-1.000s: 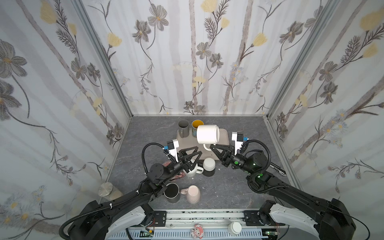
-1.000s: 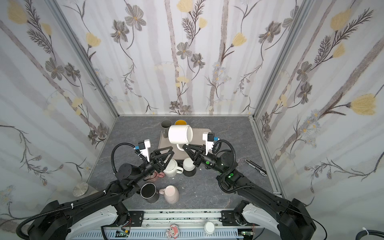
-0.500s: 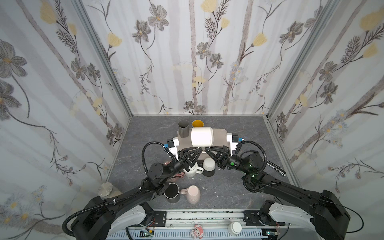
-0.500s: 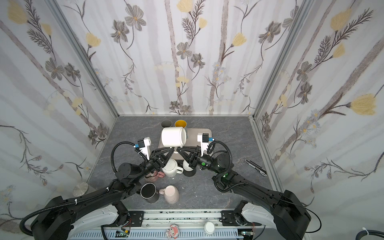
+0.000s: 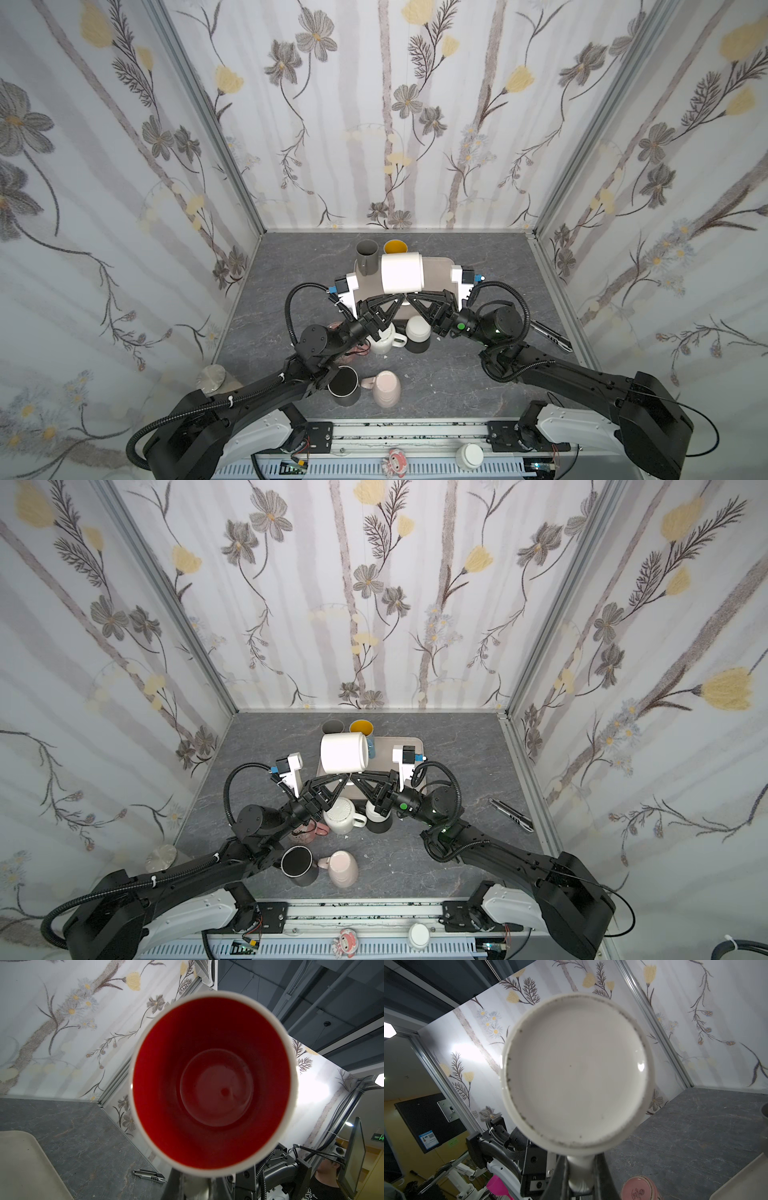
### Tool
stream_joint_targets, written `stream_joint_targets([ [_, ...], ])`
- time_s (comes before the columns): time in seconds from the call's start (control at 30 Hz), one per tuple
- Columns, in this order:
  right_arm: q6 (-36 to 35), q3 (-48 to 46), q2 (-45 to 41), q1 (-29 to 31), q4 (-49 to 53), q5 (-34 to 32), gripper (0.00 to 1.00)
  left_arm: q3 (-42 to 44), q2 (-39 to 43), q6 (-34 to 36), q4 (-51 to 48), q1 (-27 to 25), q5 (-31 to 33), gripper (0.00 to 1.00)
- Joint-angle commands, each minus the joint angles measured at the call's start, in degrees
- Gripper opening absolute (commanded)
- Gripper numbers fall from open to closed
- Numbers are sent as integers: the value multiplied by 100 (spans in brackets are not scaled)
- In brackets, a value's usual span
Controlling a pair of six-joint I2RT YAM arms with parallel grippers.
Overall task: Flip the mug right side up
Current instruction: 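Grasp the white mug with the left gripper while the right gripper holds it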
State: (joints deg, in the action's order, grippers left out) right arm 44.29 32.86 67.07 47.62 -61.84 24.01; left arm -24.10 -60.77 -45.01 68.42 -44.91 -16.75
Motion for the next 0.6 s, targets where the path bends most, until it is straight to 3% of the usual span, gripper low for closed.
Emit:
stream_joint_targets([
  [0.0, -131, -31, -146, 71, -9, -19, 12, -155, 99, 228, -210, -10, 24, 0],
  [0.07, -285, -58, -298, 72, 314, -211, 29, -227, 239, 374, -580, -12, 114, 0],
  [0.2, -567, -161, -628, 59, 908, -593, 50, -515, 561, 732, -1791, -16, 390, 0],
  [0.4, -956, -406, -1263, 46, 1910, -1318, 54, -1165, 943, 1427, -4142, -3, 1194, 0],
  [0.57, -1067, -618, -1613, 22, 2288, -1563, 55, -2067, 628, 2034, -6267, 58, 2104, 0],
])
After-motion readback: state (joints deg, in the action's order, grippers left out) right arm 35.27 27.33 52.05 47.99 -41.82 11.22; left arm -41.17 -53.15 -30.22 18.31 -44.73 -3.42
